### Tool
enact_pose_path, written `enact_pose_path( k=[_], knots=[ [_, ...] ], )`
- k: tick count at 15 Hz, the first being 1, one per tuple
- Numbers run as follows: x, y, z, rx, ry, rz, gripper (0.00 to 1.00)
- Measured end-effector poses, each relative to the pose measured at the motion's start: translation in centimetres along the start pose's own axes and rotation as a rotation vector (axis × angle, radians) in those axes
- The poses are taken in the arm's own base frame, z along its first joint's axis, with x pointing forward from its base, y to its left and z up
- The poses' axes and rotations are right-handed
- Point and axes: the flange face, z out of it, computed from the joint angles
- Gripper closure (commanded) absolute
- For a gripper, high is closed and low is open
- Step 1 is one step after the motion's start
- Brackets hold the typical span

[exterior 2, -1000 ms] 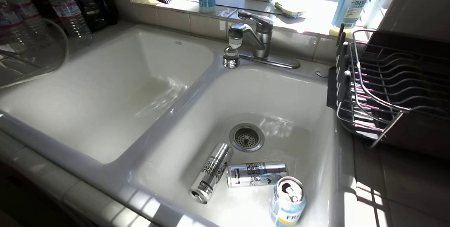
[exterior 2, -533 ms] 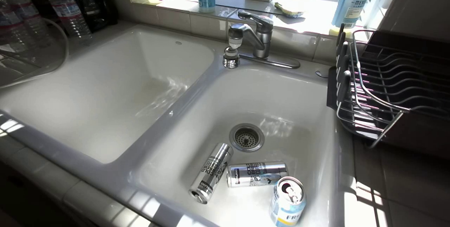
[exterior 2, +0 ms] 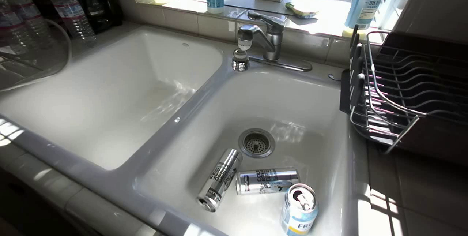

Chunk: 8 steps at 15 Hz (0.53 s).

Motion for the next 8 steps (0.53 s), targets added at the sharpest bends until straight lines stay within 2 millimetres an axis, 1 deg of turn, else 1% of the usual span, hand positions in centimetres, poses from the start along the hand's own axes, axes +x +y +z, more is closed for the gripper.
enact_pose_path(
  k=[8],
  knots=[
    [-1.5, -1.0, -2.0, 0.013, 0.134, 0.053, 0.0]
  ],
)
